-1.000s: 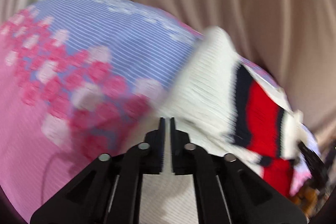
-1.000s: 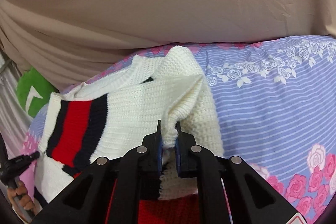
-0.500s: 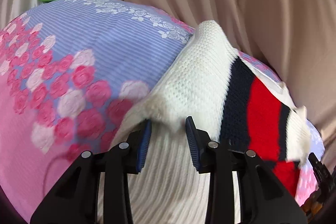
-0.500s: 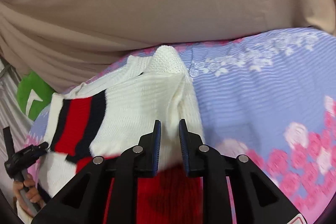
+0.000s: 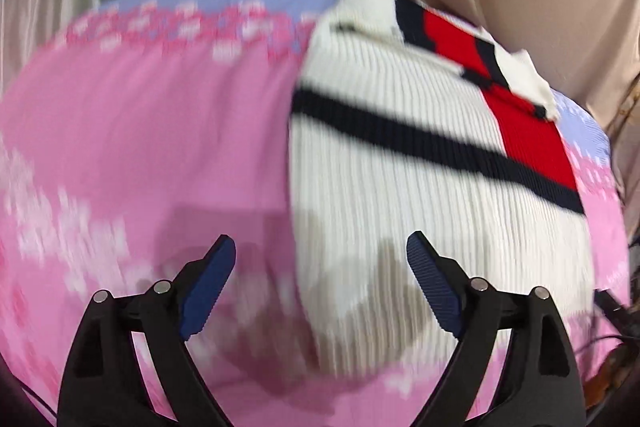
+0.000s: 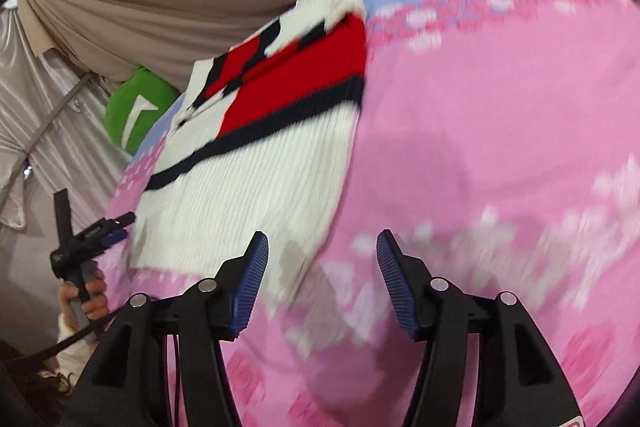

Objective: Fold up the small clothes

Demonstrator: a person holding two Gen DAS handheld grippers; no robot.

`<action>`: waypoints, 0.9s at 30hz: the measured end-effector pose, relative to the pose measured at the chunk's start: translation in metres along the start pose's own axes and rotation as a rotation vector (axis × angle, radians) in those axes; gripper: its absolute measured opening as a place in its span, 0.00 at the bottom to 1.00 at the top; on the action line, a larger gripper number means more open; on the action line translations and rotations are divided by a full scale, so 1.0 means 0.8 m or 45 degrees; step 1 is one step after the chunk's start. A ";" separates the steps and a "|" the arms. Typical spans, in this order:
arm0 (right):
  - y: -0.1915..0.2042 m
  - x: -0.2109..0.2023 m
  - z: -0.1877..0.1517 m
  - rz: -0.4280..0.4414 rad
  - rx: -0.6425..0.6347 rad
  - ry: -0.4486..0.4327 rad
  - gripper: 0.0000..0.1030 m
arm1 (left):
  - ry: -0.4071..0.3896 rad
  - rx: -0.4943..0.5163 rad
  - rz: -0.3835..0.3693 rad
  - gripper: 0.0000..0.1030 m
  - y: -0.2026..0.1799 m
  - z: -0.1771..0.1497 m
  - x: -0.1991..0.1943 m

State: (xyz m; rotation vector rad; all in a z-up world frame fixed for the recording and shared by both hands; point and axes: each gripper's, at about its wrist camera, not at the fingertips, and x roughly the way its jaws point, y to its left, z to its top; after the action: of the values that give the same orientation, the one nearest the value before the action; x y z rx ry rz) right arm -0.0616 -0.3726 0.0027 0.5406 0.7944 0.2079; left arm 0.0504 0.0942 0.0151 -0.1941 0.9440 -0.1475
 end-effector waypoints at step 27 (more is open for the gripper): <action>0.098 -0.154 -0.131 0.005 -0.147 -0.251 0.03 | -0.088 0.029 -0.282 0.06 0.010 -0.126 -0.167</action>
State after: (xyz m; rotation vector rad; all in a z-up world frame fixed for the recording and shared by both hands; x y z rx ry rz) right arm -0.2211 -0.3126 0.0607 0.4458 0.5861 0.1994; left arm -0.1089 0.1196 0.0612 -0.2809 0.8499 -0.3536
